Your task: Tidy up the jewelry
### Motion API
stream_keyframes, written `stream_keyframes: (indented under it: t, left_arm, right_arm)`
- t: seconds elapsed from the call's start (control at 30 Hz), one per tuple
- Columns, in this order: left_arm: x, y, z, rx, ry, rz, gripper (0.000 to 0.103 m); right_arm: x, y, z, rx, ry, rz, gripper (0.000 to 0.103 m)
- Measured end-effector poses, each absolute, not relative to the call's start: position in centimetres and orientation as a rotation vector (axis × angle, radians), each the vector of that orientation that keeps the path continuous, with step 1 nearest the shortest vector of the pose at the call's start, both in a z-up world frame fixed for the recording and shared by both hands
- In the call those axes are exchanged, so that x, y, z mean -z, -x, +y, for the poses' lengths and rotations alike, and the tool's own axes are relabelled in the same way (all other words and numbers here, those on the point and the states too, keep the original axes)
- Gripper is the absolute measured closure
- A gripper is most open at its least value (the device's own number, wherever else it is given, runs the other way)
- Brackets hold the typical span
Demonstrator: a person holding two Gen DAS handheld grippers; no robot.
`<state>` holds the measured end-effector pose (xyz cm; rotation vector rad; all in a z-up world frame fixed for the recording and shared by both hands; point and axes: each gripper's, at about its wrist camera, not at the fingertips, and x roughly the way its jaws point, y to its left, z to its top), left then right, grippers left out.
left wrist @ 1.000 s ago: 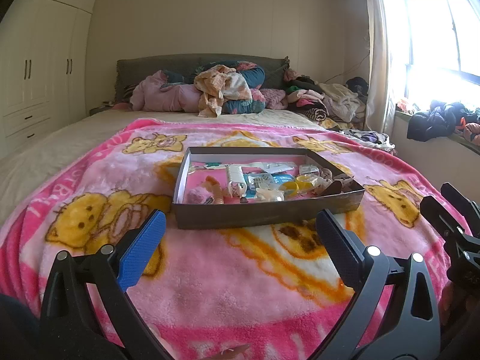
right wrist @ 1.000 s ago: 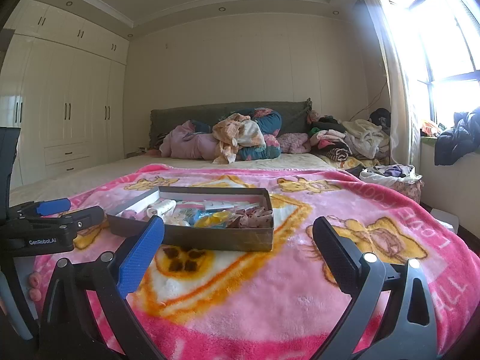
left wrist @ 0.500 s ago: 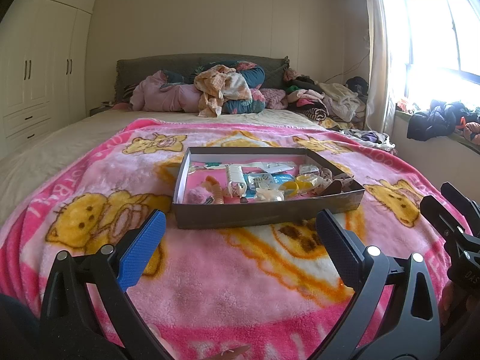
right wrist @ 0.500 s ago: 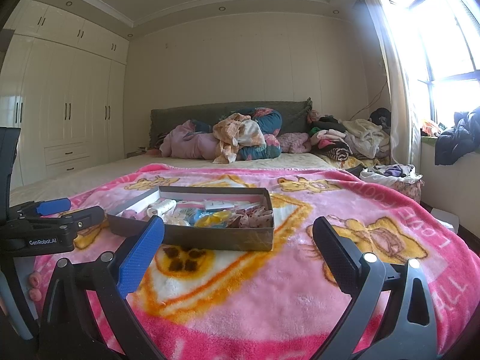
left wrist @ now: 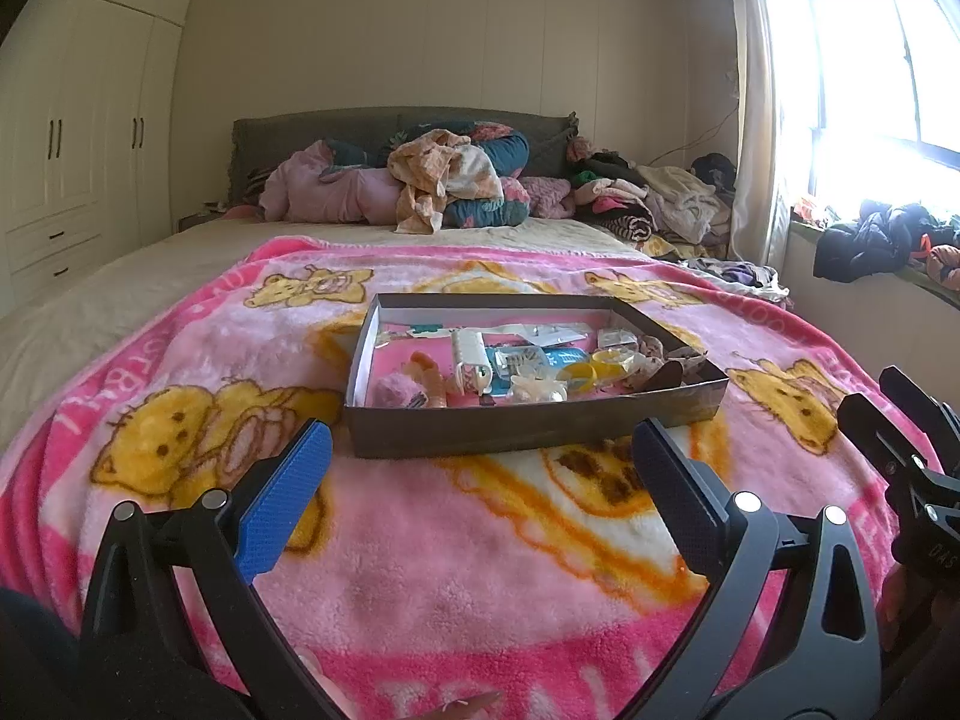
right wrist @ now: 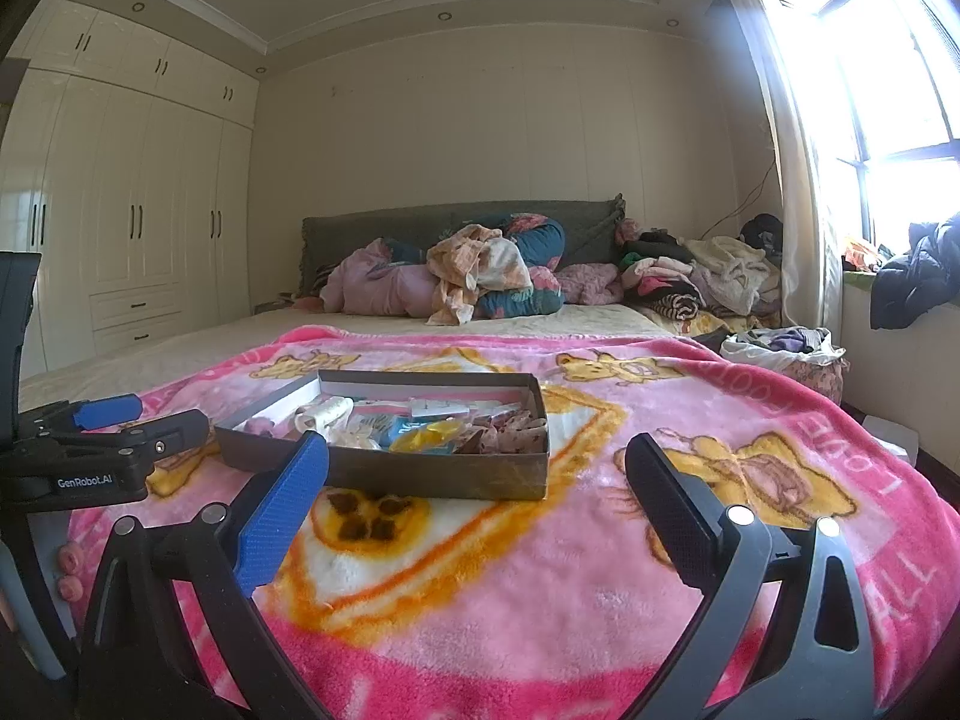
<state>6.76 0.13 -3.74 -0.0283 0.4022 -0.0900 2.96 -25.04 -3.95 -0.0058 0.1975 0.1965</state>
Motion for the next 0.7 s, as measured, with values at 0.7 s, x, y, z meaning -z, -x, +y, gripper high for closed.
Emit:
stream_keyframes:
  t: [0.7]
  left_arm:
    - [3.73, -6.72, 0.14, 0.092, 0.03, 0.401, 0.011]
  right_arm:
    - [3.95, -2.9, -24.9, -0.189, 0.015, 0.197, 0.006]
